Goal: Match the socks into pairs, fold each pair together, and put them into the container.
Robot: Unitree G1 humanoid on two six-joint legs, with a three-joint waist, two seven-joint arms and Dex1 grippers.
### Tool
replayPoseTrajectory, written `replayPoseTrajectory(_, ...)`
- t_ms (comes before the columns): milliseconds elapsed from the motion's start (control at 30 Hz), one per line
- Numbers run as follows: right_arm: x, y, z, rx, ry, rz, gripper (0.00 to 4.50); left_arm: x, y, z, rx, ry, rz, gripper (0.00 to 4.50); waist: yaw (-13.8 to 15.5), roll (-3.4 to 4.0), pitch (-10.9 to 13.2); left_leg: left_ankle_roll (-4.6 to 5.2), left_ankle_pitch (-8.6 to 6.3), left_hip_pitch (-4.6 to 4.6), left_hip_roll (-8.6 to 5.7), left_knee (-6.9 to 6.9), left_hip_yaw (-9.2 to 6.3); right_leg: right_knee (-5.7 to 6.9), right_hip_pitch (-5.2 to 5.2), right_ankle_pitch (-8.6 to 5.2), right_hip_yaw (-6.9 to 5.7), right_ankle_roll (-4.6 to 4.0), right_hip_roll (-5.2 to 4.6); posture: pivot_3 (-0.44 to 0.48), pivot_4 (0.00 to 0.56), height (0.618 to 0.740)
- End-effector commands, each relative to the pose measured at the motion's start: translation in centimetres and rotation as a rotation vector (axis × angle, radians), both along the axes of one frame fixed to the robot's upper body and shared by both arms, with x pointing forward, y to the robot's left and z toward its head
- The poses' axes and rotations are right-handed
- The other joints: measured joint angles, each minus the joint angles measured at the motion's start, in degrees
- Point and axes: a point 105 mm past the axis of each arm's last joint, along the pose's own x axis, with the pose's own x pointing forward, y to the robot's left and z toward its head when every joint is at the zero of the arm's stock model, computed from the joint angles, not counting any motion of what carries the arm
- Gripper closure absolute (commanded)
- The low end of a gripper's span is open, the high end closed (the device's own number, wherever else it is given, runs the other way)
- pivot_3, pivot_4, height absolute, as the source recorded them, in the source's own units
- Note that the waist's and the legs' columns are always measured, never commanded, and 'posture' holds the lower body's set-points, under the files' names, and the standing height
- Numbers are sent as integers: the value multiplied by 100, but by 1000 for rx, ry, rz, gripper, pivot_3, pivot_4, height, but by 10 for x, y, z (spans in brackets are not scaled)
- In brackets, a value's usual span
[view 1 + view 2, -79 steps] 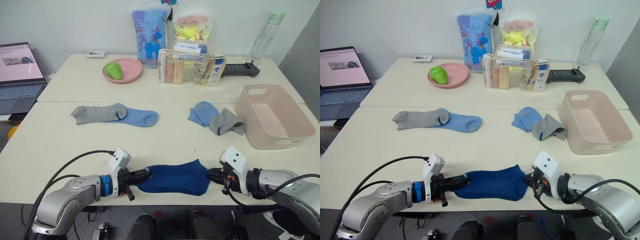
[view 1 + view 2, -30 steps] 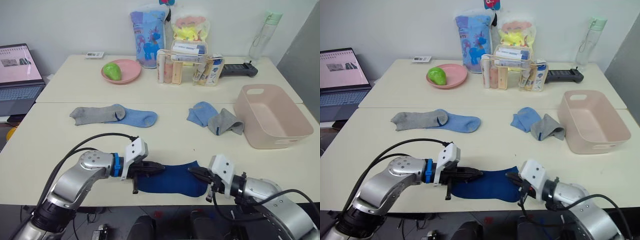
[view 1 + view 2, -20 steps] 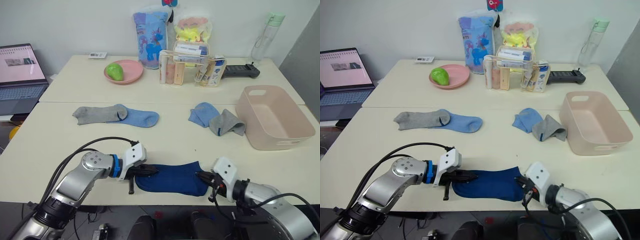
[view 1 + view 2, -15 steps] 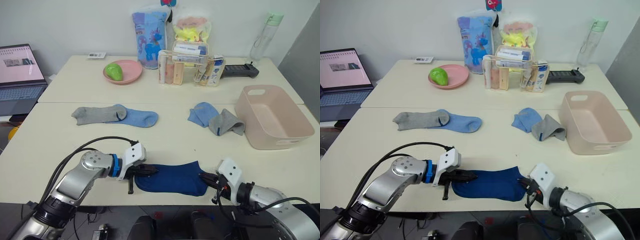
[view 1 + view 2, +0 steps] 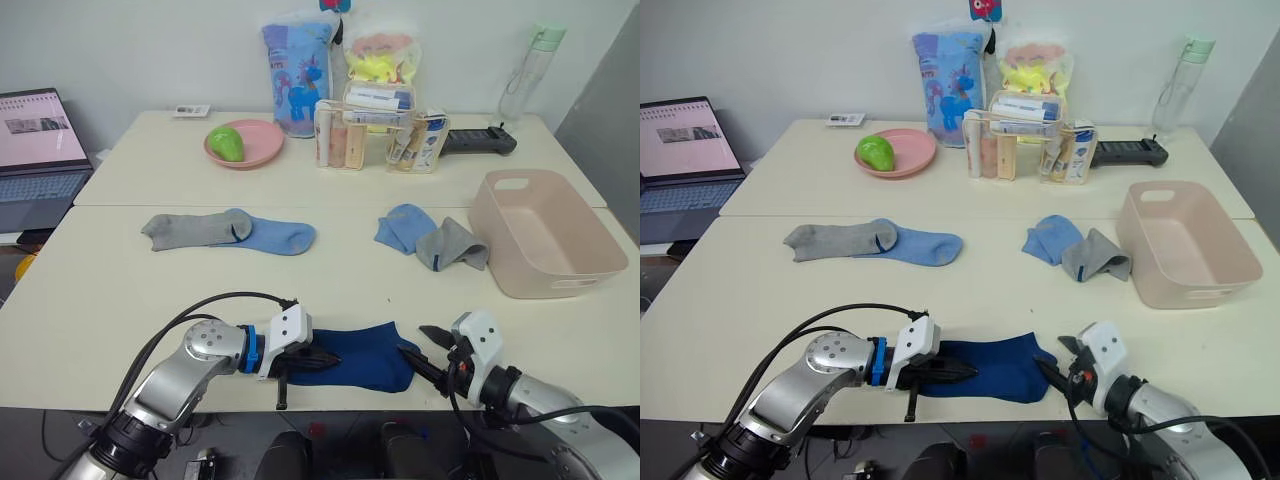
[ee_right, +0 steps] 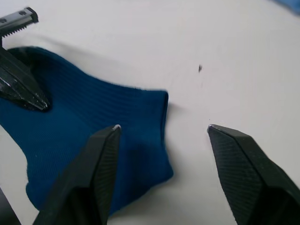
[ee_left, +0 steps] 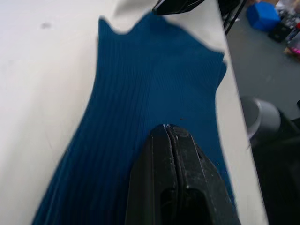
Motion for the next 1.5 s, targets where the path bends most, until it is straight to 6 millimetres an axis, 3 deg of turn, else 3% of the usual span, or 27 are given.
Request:
replayPoseTrajectory(33,-5,6,-7,-19,3,14,1718,-1,0,8,-32,-39,8,4500,0,1,-1,0,0,0,0,0,2,-1,1,0,1,0,0,0,150,703)
replayPoseTrajectory(167,-15,11,-14,-108,-11,106,2876,-1,3,9,-28,-43,4,4500,-2,1,-1,0,0,4,2,-1,0,0,2,0,-2,0,1,0,150,703)
replayPoseTrajectory(333,-7,7,0,-119,-88,102,4493,3,0,16,-58,-43,5,4500,-1,-1,-2,0,0,5,1,-4,1,0,3,0,-4,0,1,0,150,703)
replayPoseTrajectory(533,5,-27,14,-104,-70,4,4493,10,-17,30,-118,-74,-19,4500,9,-1,-1,0,0,5,-3,-3,2,-5,9,0,-4,0,0,0,150,703)
replayPoseTrajectory(667,3,-38,29,-101,-39,34,4493,11,-29,24,-97,-81,-59,4500,7,-1,-1,0,0,7,-2,-3,1,-5,10,0,-4,0,1,0,150,703)
replayPoseTrajectory(867,-9,-12,53,9,-7,170,4493,33,-42,4,-61,-95,6,4500,-2,-2,1,2,-1,46,-1,-17,3,-12,43,0,-3,0,4,0,150,703)
replayPoseTrajectory(1000,-11,13,68,123,12,243,4493,34,-40,-1,-39,-100,-20,4500,-12,-2,1,3,-1,66,0,-24,2,-21,64,-1,-3,0,4,0,150,703)
replayPoseTrajectory(1167,-1,27,62,115,63,258,4493,20,-30,21,-36,-148,-122,4500,-7,-3,2,2,-1,63,1,-27,-7,-25,64,-1,0,0,2,0,150,703)
replayPoseTrajectory(1500,8,61,42,94,162,359,4493,26,-23,5,62,-207,-100,4500,-6,-2,2,2,-1,63,0,-29,-11,-33,65,-1,-4,0,0,0,150,703)
